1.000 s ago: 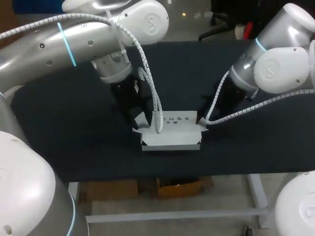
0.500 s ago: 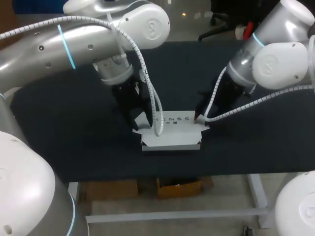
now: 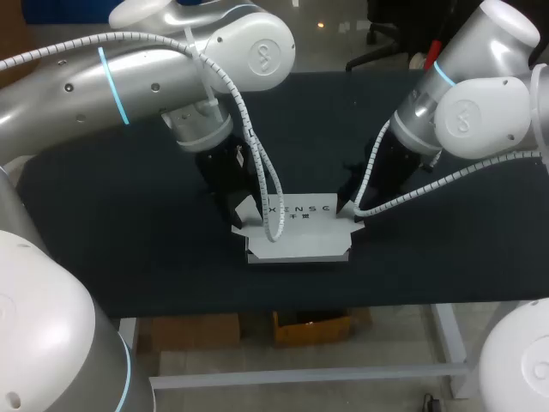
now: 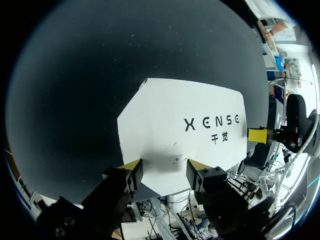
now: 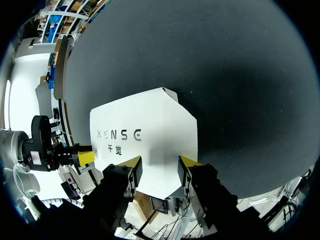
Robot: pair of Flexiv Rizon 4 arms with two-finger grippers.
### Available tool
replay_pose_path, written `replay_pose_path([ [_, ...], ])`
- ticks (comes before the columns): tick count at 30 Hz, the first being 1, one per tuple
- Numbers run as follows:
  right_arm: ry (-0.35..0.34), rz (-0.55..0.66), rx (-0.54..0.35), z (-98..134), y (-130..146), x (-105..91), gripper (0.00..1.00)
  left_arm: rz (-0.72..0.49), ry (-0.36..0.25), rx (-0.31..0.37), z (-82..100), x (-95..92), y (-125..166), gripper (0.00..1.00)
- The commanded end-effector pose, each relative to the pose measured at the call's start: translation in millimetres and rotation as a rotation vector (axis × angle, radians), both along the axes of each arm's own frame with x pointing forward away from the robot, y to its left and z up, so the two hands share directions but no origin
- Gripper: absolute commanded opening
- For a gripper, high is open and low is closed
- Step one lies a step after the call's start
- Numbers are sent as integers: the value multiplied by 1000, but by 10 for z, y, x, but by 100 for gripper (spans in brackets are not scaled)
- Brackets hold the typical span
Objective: Assemble the packaging by folding the flat box into shape, placing the metal phone stand inside, and closing the box properly
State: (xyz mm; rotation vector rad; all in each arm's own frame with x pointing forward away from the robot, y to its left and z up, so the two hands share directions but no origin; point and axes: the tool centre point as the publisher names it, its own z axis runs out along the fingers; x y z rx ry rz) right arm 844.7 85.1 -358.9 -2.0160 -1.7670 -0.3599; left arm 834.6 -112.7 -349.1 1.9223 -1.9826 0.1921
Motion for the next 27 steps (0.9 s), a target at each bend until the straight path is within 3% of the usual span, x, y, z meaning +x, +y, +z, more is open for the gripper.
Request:
replay_pose_path([
  [1, -17, 0, 2, -36, 10, -28, 44, 5, -7, -7, -24, -26, 12, 56],
  [16, -73, -3, -14, -93, -12, -119, 44, 14, -19, -18, -50, -49, 5, 53],
  [27, -73, -7, -15, -89, -9, -117, 44, 17, -7, -14, -51, -48, -9, 50],
])
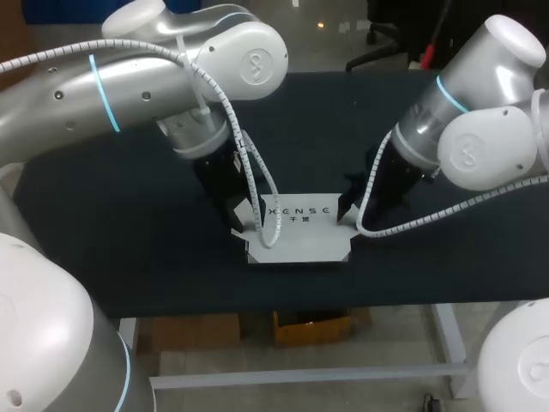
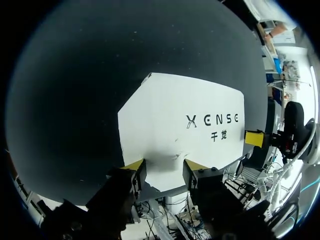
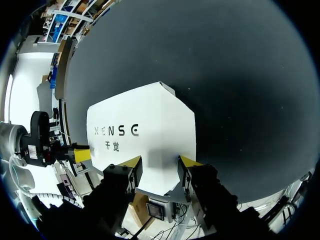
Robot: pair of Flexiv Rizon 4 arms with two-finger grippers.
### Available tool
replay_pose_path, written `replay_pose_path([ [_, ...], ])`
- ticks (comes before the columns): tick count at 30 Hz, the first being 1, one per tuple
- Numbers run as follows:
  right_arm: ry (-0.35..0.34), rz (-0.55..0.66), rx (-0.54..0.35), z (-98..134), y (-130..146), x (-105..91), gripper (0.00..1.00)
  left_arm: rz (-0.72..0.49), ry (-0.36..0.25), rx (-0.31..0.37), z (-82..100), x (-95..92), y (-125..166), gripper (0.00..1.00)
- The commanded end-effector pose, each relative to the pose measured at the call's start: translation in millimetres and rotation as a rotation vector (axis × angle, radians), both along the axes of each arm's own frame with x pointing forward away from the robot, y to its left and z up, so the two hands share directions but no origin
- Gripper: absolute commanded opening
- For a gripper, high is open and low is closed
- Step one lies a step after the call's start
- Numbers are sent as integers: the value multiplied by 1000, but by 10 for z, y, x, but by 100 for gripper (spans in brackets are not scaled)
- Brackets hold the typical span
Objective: Assemble the packaging by folding the flat box into shape, placing the metal phone stand inside, and closing the box properly
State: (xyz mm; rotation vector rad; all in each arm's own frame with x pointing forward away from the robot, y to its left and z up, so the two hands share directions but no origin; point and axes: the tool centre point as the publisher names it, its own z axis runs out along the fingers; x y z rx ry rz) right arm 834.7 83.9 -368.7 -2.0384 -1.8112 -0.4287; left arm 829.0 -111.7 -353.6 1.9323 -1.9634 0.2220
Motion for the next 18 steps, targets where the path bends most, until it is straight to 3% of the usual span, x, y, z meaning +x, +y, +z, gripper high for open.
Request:
replay_pose_path([
  [1, -2, -3, -3, 9, 3, -17, 44, 0, 2, 3, -6, 8, -18, 52],
  [6, -2, -3, -3, 9, 3, -17, 43, 0, 2, 3, -6, 8, -18, 54],
  [7, -2, -3, -3, 9, 3, -17, 43, 0, 2, 3, -6, 8, -18, 50],
  [8, -2, -3, -3, 9, 3, -17, 43, 0, 2, 3, -6, 8, -18, 53],
  [10, -2, -3, -3, 9, 3, -17, 42, 0, 2, 3, -6, 8, -18, 70],
  [13, -2, -3, -3, 9, 3, -17, 42, 0, 2, 3, -6, 8, -18, 46],
  [18, -2, -3, -3, 9, 3, -17, 41, 0, 2, 3, -6, 8, -18, 47],
])
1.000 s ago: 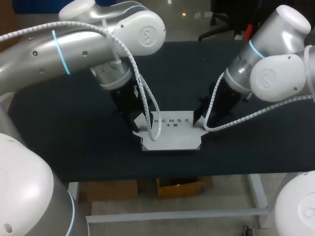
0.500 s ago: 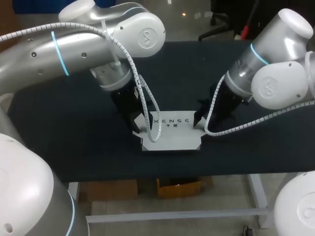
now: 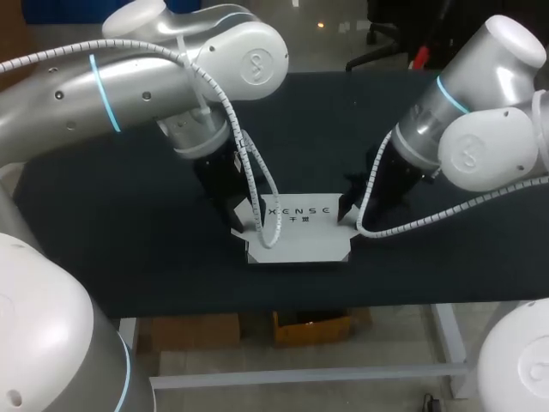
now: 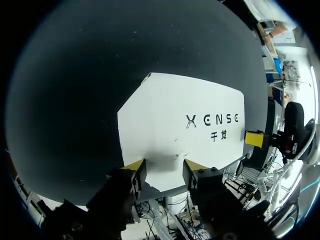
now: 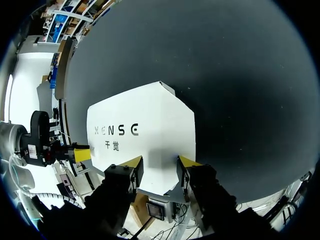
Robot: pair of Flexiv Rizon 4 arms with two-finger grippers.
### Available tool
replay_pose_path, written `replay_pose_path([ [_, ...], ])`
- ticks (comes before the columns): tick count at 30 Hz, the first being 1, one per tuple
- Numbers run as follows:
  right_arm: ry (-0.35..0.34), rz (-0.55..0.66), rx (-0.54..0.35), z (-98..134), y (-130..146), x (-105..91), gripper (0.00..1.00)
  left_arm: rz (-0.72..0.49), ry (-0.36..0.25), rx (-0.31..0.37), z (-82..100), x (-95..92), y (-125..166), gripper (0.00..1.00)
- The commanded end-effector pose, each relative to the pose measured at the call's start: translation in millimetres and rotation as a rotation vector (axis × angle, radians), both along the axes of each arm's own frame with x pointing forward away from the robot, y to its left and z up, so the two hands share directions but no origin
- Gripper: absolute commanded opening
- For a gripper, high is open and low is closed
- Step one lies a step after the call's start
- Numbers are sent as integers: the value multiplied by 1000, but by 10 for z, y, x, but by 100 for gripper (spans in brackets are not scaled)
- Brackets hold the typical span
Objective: Assemble the packaging by folding the flat box into shape, placing the metal phone stand inside, and closing the box properly
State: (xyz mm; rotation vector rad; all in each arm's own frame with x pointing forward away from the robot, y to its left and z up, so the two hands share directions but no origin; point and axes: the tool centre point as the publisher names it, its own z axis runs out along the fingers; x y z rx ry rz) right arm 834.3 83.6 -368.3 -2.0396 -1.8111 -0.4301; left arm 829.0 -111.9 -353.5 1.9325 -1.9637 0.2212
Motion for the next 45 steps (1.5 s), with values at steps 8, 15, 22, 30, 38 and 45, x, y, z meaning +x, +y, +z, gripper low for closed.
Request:
replay_pose_path([
  [8, -1, -2, -3, 5, 6, -13, 39, 1, -9, 16, -16, 3, -20, 47],
  [15, -9, -5, -2, 6, 1, -1, 44, 11, -24, 36, -48, 39, -6, 55],
  [22, -21, -4, -2, 2, -8, 42, 45, 15, -29, 37, -65, 81, 18, 56],
  [30, -35, 3, -11, -29, 18, 69, 44, 15, -51, 31, -61, 78, 38, 58],
  [38, -55, 19, -21, -62, 50, 100, 44, 25, -84, 33, -69, 44, 54, 58],
  [45, -56, 23, -26, -136, 52, 75, 45, 28, -109, 54, -87, 42, 0, 55],
])
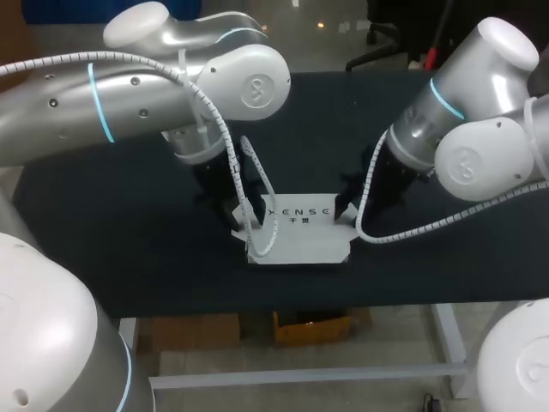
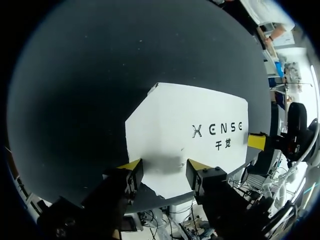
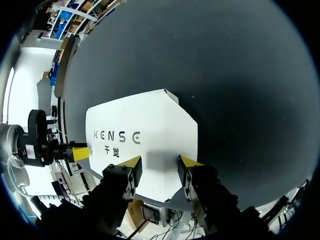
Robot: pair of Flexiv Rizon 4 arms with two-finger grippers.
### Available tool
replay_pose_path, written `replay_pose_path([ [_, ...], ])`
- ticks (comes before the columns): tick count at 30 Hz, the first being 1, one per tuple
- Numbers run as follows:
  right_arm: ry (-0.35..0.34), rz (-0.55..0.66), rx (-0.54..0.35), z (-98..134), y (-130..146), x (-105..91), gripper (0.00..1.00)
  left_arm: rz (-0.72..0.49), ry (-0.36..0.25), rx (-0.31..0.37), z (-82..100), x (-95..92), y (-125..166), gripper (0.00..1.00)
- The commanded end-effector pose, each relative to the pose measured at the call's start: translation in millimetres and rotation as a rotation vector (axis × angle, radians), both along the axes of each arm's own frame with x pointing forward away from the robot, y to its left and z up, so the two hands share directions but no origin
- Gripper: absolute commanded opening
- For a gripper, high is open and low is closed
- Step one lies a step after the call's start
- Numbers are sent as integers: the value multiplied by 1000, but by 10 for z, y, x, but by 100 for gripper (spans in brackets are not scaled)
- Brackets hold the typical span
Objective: Assemble the packaging by folding the flat box into shape, placing the metal phone stand inside, and closing the box properly
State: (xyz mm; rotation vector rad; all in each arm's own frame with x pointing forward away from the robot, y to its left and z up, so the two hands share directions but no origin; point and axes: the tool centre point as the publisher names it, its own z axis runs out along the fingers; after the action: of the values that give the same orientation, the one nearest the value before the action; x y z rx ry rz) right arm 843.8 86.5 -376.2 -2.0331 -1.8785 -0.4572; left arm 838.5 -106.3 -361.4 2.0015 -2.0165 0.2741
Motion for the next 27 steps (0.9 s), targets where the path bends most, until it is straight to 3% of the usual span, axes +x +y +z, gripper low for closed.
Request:
replay_pose_path([
  [1, -7, -5, -3, -63, 21, -22, 45, 7, -29, 16, -6, -54, -63, 54],
  [9, -15, -10, -2, -77, 6, -30, 45, 2, -38, 34, -10, -36, -90, 49],
  [27, -48, -30, 5, -68, -23, -109, 46, 15, -59, 38, -81, -47, -97, 49],
])
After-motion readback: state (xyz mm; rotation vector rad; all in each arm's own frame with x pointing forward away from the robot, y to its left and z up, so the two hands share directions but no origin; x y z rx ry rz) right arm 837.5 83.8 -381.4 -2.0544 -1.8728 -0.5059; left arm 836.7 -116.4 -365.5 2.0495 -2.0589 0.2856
